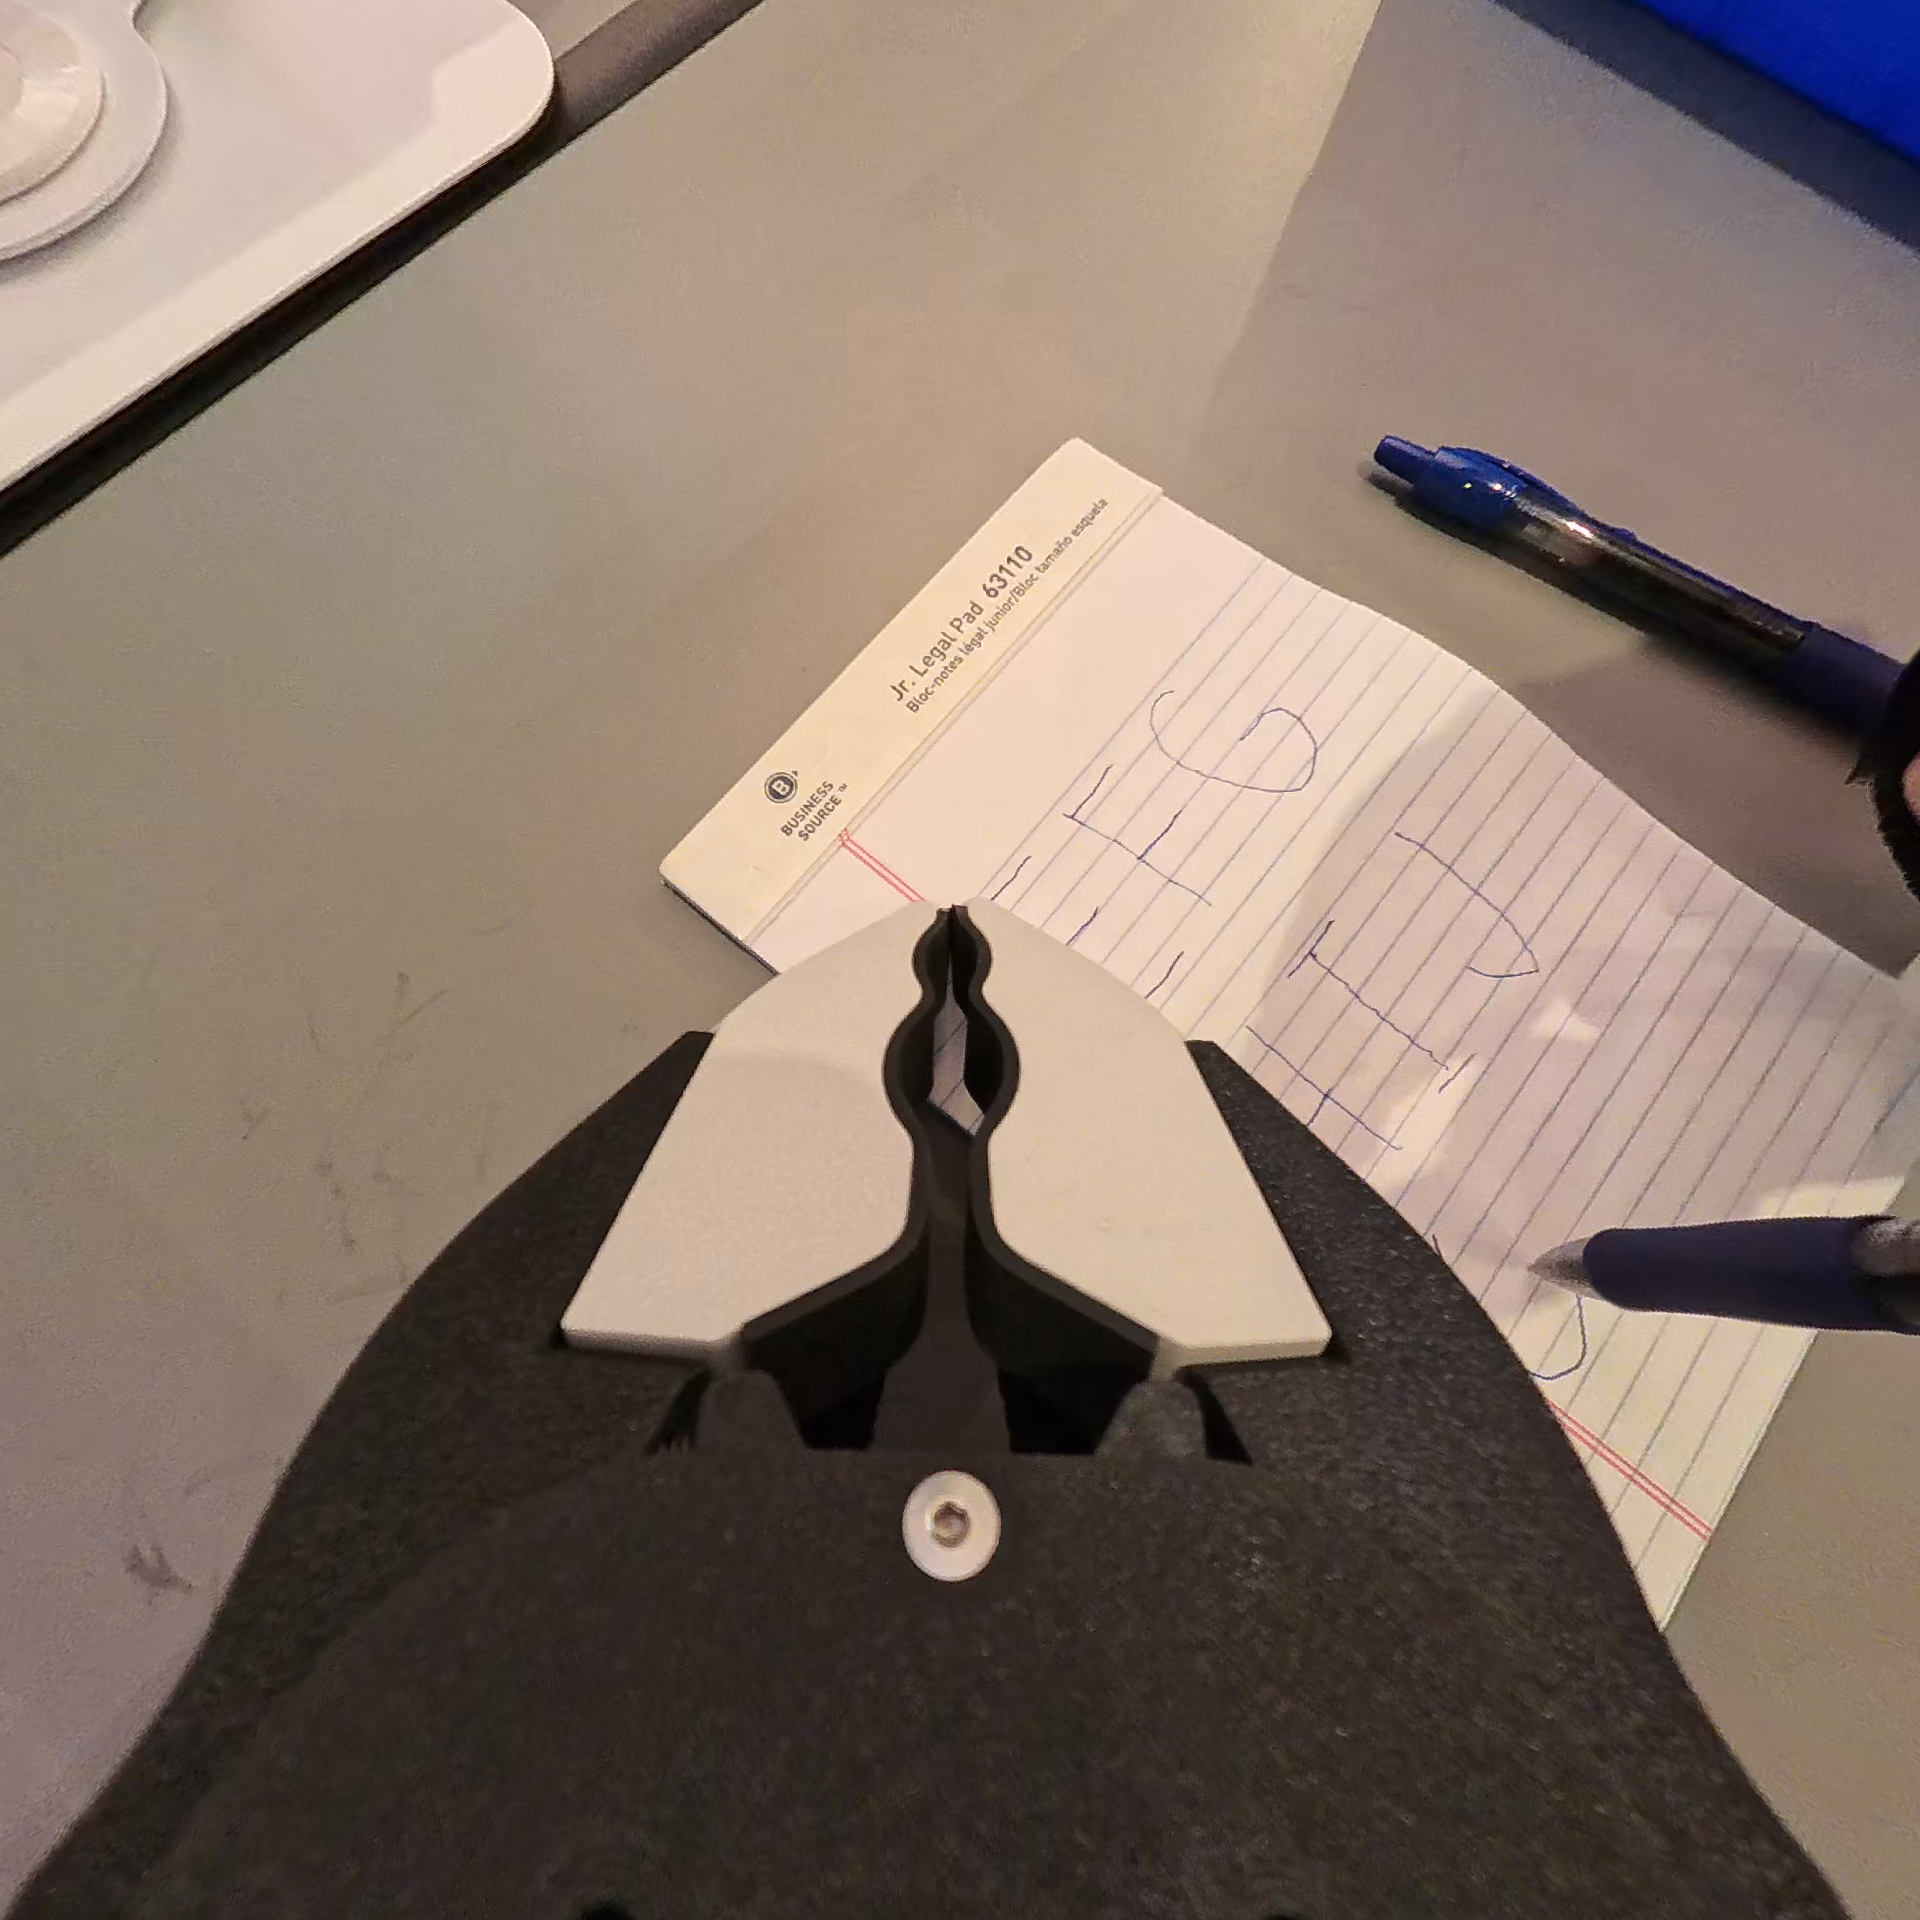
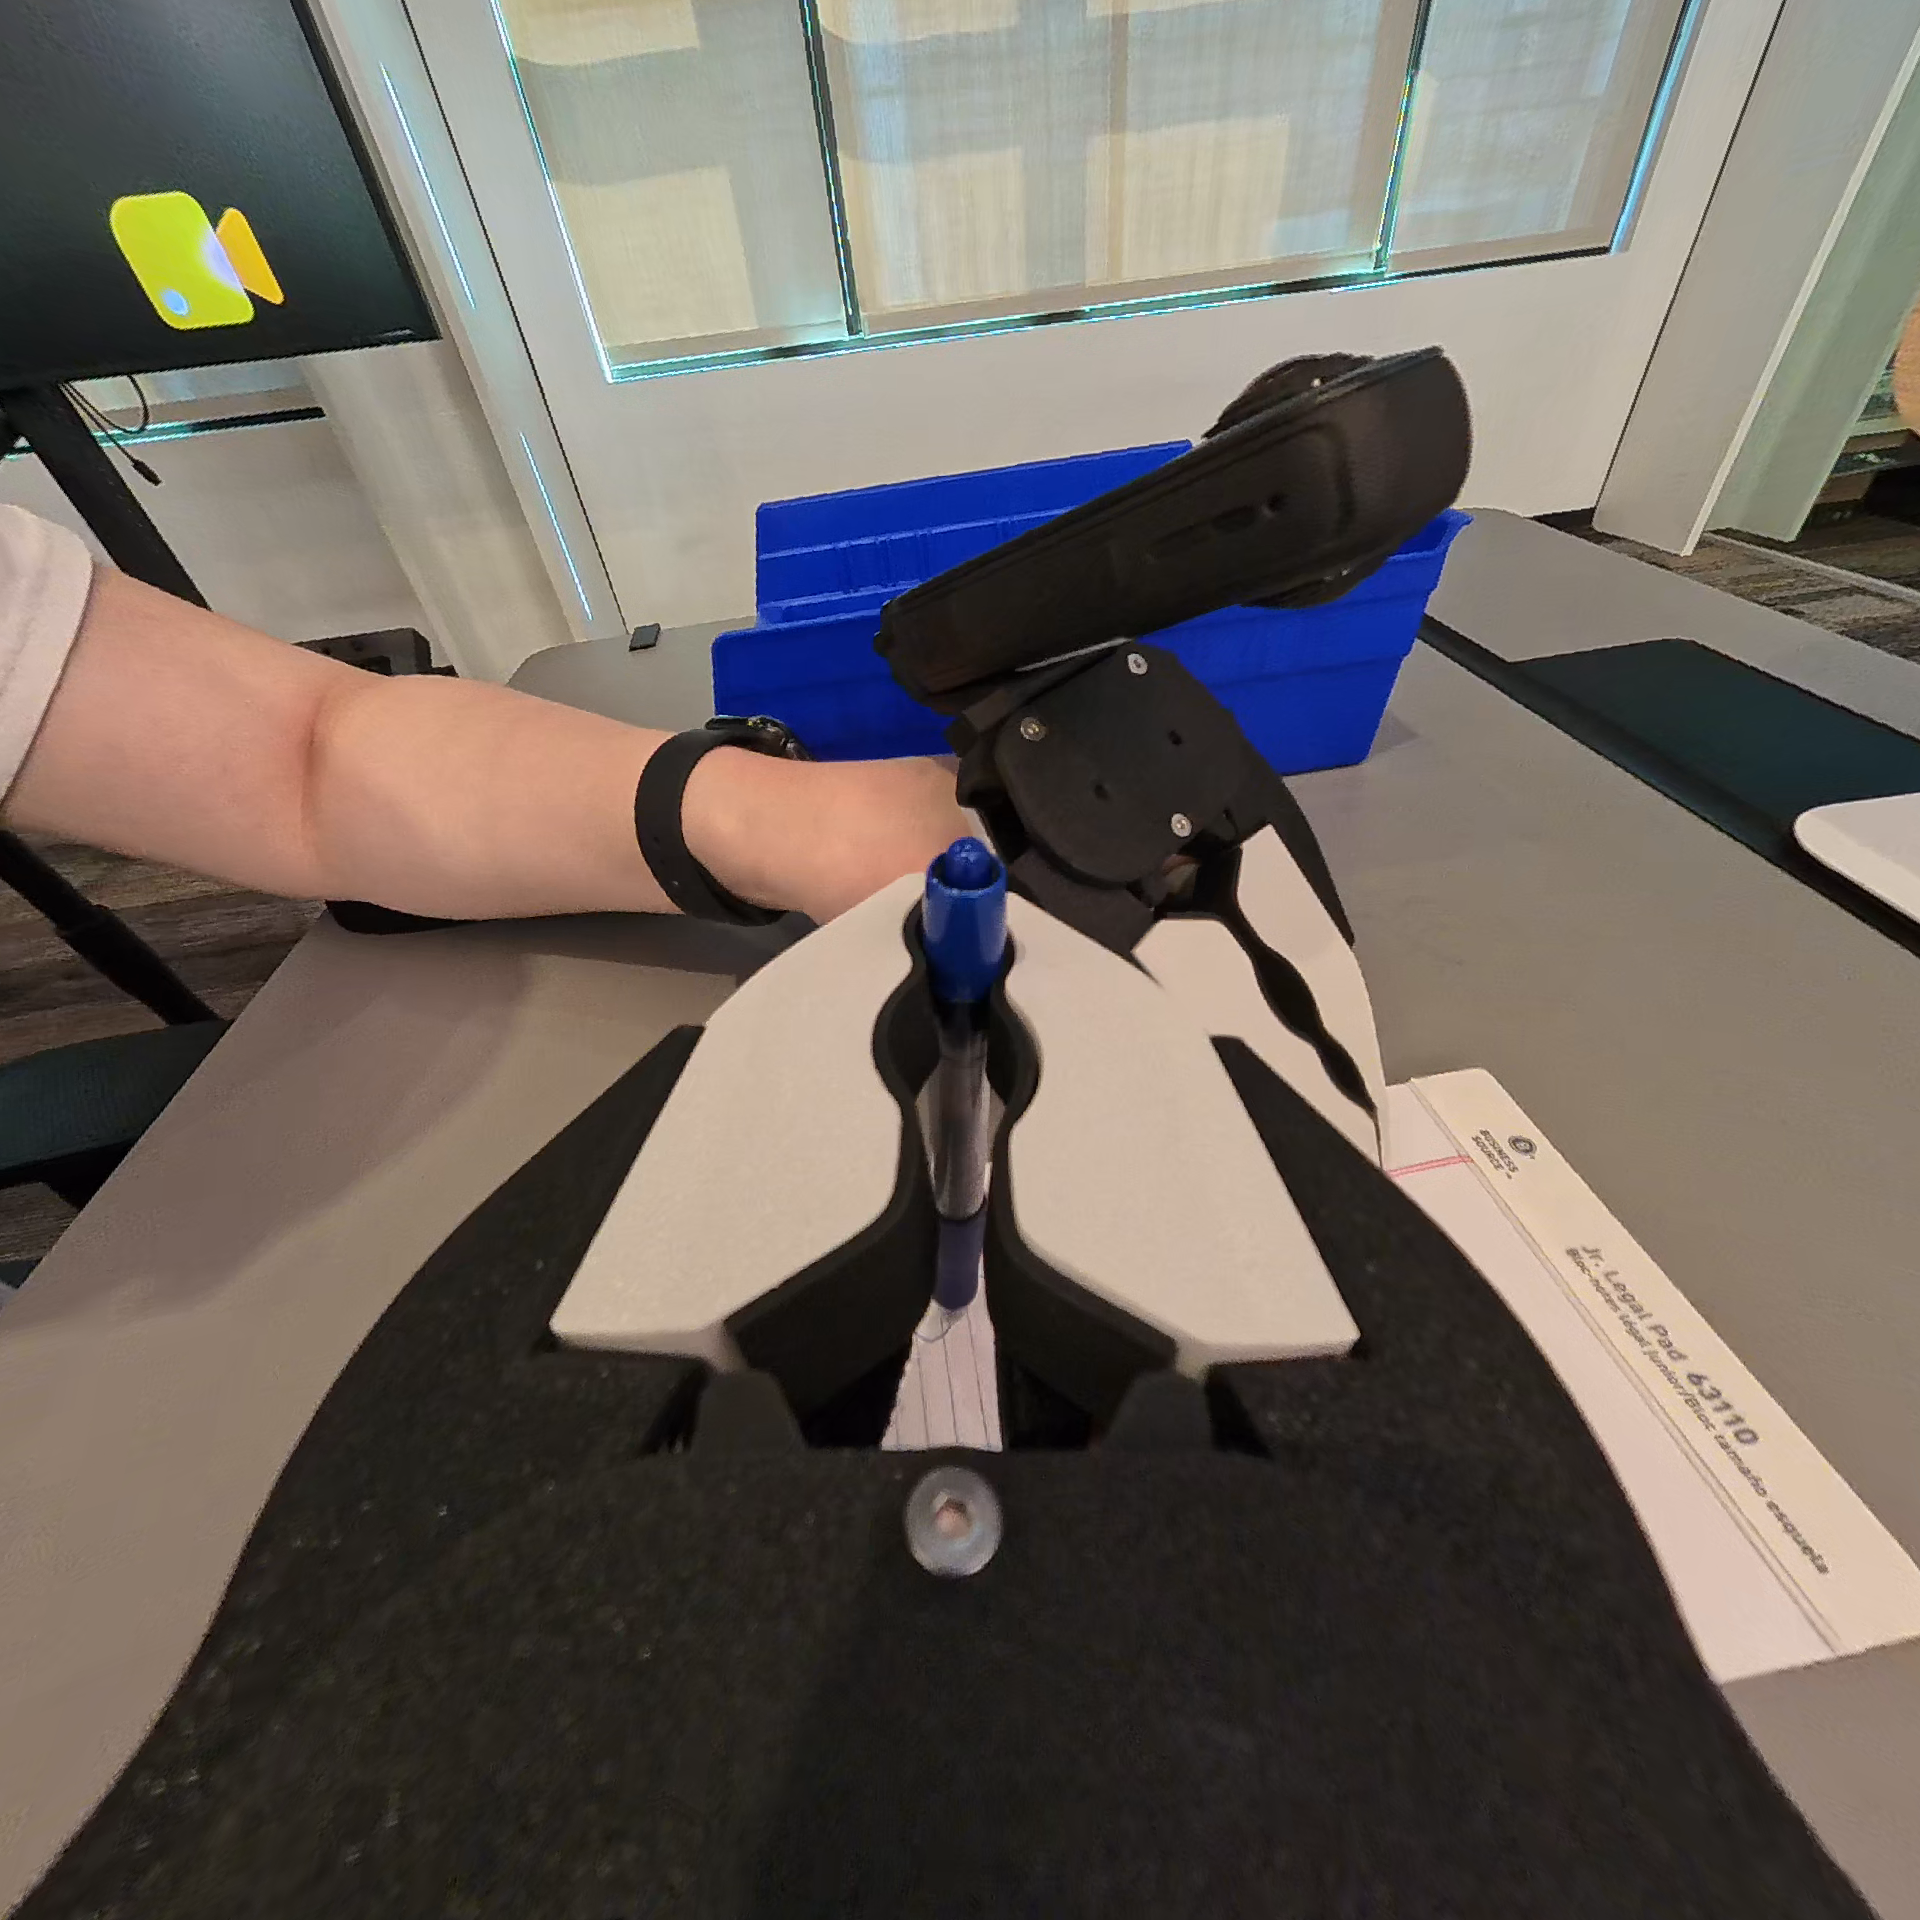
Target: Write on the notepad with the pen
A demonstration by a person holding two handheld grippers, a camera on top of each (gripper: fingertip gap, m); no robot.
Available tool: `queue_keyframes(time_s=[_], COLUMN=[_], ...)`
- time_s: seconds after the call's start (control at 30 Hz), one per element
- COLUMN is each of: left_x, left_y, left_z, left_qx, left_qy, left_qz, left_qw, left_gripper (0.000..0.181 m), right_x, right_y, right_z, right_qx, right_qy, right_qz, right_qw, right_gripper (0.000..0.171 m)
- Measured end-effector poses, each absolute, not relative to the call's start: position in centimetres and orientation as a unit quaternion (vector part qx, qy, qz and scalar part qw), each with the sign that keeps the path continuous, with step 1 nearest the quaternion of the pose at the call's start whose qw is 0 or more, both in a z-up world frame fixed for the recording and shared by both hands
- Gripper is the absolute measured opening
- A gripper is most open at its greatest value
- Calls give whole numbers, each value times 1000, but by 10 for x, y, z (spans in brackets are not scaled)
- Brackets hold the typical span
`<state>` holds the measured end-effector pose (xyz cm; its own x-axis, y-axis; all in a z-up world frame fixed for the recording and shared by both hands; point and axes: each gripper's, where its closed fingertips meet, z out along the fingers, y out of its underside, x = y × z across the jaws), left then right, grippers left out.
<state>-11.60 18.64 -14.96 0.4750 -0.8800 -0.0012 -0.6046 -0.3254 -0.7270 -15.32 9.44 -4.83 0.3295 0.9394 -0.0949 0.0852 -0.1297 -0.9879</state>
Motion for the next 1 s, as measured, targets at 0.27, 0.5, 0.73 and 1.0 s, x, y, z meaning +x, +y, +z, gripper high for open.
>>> queue_keyframes(time_s=[0.27, 0.5, 0.73, 1.0], left_x=[-116, -116, -116, -116], left_y=[186, 186, 186, 186], left_z=[-150, -150, -150, -150], left_qx=[-789, -789, -789, -789], left_qy=[470, 469, 469, 469], left_qz=[-204, -205, -206, -206], left_qw=[339, 339, 339, 338], left_gripper=[0, 0, 0, 0], right_x=[-164, -173, -179, -184], right_y=[96, 94, 93, 91], right_z=[-47, -48, -48, -48], right_qx=[-620, -614, -611, -606], right_qy=[-414, -424, -434, -436], right_qz=[418, 418, 408, 412], right_qw=[519, 519, 522, 523], right_gripper=[4, 4, 4, 4])
